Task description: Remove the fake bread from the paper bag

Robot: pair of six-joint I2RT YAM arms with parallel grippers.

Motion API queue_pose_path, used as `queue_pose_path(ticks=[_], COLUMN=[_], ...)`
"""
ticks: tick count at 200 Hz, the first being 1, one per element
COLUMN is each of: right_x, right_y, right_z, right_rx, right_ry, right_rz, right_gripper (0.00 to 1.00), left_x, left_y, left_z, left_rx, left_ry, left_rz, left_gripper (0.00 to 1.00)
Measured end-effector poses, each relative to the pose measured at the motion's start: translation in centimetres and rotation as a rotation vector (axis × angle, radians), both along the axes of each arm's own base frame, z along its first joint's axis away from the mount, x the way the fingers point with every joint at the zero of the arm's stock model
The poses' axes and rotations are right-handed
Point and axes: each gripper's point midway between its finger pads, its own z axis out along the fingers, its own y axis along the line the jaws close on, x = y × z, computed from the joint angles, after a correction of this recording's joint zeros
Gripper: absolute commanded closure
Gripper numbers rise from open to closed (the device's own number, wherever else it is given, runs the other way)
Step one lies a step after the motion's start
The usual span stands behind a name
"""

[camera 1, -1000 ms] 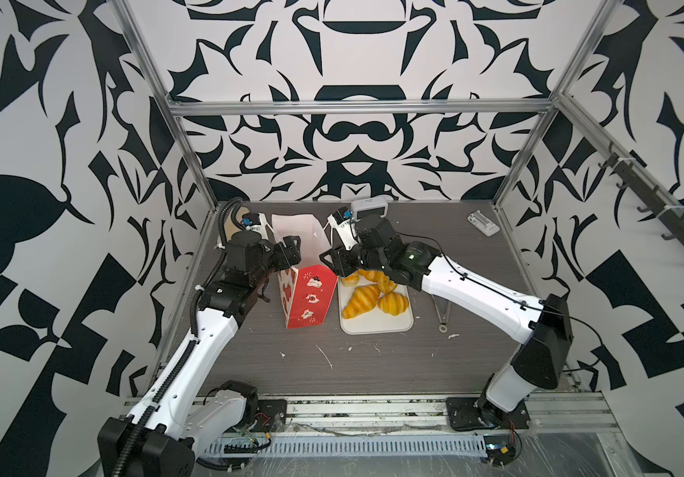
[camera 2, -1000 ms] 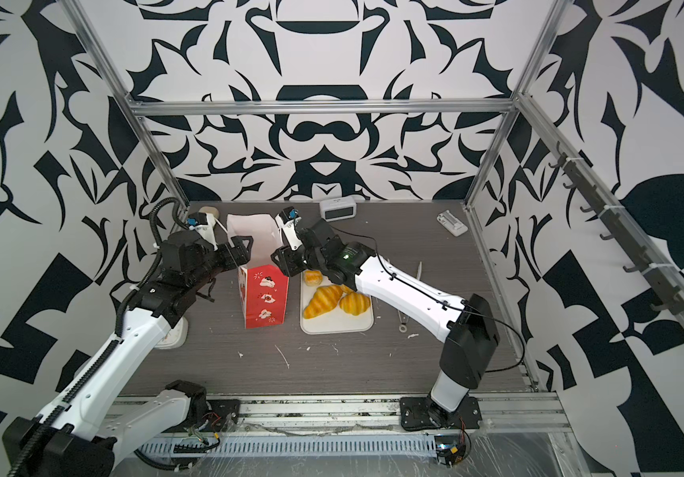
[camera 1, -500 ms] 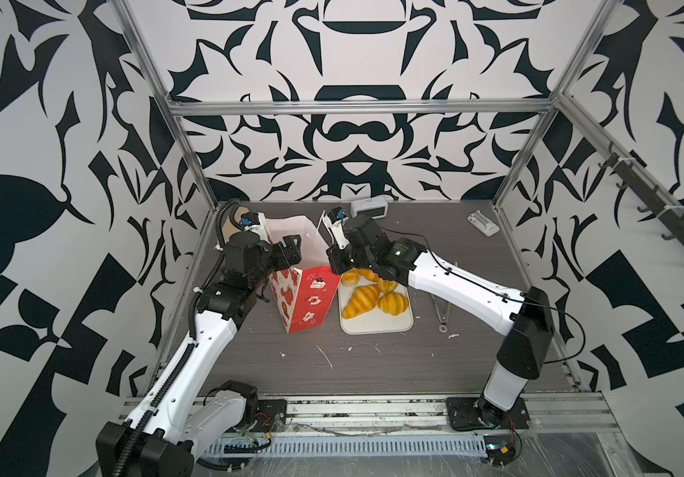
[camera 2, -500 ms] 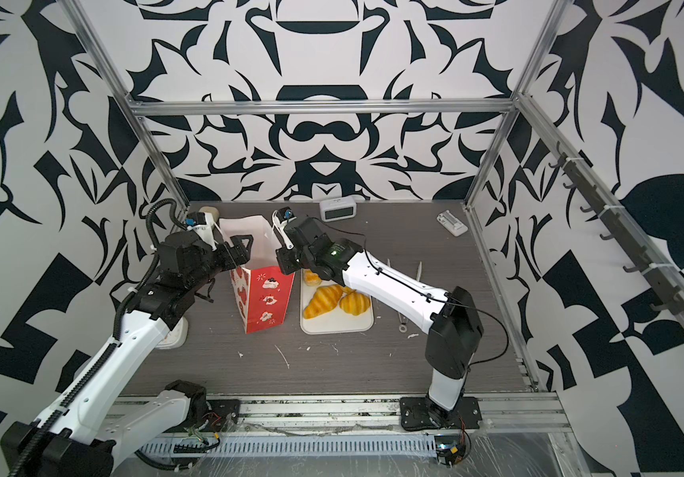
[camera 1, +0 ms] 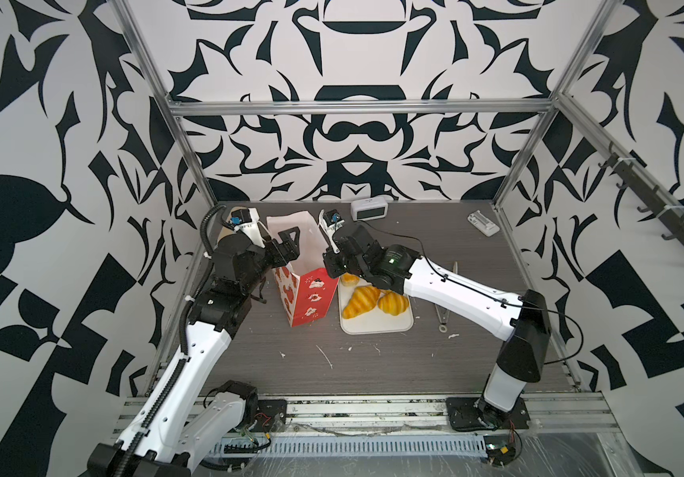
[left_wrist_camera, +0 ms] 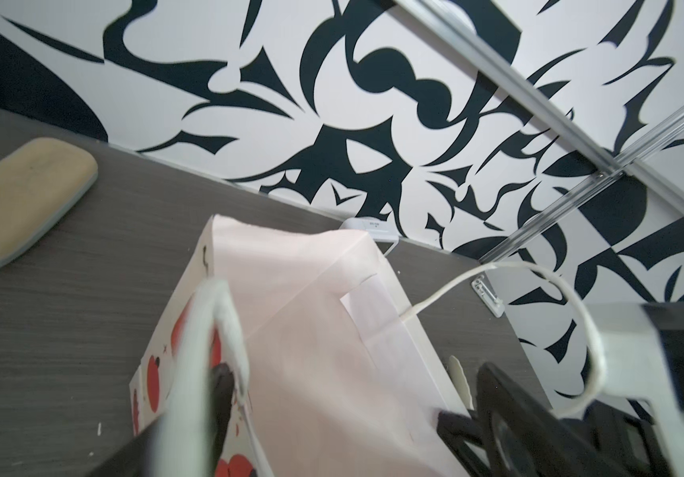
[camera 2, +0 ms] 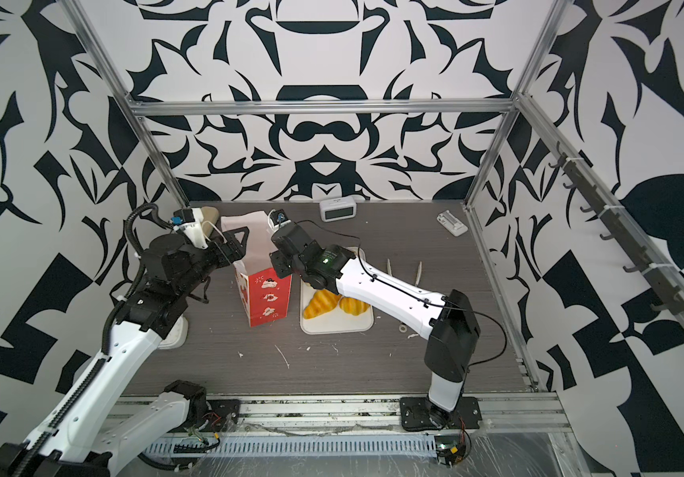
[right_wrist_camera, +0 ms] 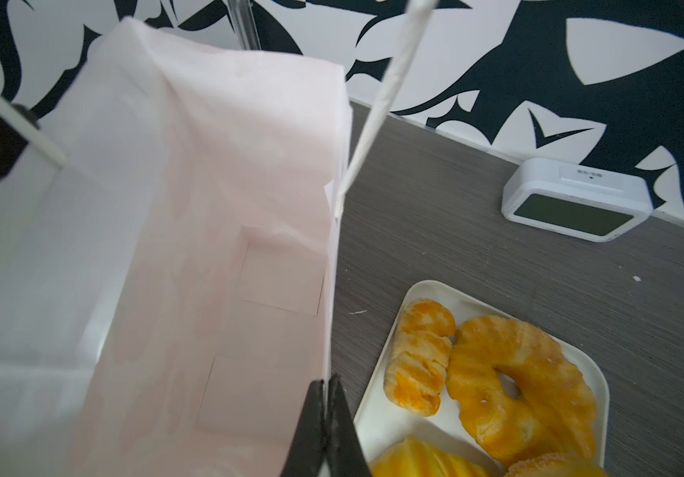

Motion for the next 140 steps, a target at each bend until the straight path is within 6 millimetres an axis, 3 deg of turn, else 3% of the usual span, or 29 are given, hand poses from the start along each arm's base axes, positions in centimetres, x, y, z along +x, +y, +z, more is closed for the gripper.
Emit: queue_pose_path(ticks=[26, 54, 140], right_x=[0.4, 0.7, 0.8], right_y=[-0.3, -0.7, -0.8], right_z=[0.4, 0.4, 0.5], right_rx=[-0.002, -0.011, -0.001], right_ry=[-0.025, -0.037, -0.036], right_rz=[-0.037, -0.059, -0.083], right_gripper=[1.00, 1.00, 1.00], left_x=[-1.5, -2.6, -1.0], left_y=[1.0, 2.2, 3.3], left_z=[2.1, 2.9, -1.1], left_rx=[0.004, 0.039, 0.164], left_ry=[-0.071, -0.094, 0.063], left_rz=[0.027, 0.067, 0.133], left_gripper=[0.05, 0.05, 0.02])
